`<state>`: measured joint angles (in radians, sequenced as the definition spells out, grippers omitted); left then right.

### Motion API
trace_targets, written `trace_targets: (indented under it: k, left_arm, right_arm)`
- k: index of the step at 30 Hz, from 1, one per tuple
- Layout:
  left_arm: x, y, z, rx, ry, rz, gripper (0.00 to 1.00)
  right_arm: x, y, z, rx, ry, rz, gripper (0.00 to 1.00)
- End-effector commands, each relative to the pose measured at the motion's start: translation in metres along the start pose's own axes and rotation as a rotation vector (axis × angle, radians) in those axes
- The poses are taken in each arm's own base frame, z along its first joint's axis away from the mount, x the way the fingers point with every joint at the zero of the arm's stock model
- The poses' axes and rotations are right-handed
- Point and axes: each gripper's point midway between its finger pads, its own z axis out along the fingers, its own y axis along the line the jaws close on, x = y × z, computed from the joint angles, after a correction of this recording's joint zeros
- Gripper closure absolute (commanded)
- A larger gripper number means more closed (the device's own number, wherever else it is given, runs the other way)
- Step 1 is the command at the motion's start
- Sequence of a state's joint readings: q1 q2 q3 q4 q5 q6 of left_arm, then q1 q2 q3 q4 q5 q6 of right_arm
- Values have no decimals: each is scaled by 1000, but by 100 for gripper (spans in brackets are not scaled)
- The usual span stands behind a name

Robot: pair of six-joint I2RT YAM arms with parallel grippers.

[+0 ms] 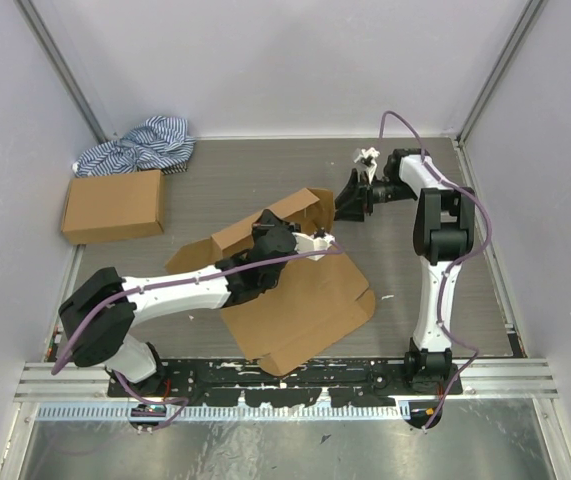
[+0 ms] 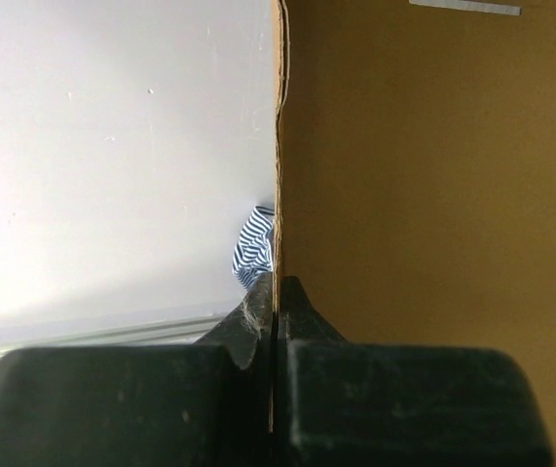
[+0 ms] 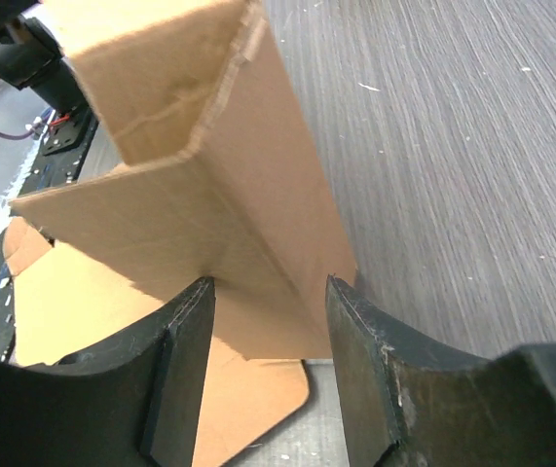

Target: Fold the paper box

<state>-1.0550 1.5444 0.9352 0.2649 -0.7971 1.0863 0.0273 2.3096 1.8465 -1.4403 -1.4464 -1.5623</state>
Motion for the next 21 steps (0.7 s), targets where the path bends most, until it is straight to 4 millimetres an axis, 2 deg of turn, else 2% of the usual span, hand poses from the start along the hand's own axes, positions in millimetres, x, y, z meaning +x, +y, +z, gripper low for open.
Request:
trace_targets:
  k: [1, 9, 14, 17, 21]
  left_arm:
    - [-9, 10, -3, -36, -48, -23, 100]
    - [-5, 6, -6, -42, -66, -9, 100]
    - [2, -1, -6, -37, -43, 17, 100]
    - [1, 0, -3, -38, -26, 13, 100]
    - [-6, 2, 2, -37, -14, 22, 100]
  right_arm:
    - [-37, 31, 2, -6, -22, -107, 45]
    - [-28, 27, 19, -47, -27, -73, 44]
    - [-24, 23, 22, -51, -40, -70, 42]
    - [-21, 27, 27, -64, -26, -76, 42]
    - [-18, 27, 32, -75, -34, -62, 36]
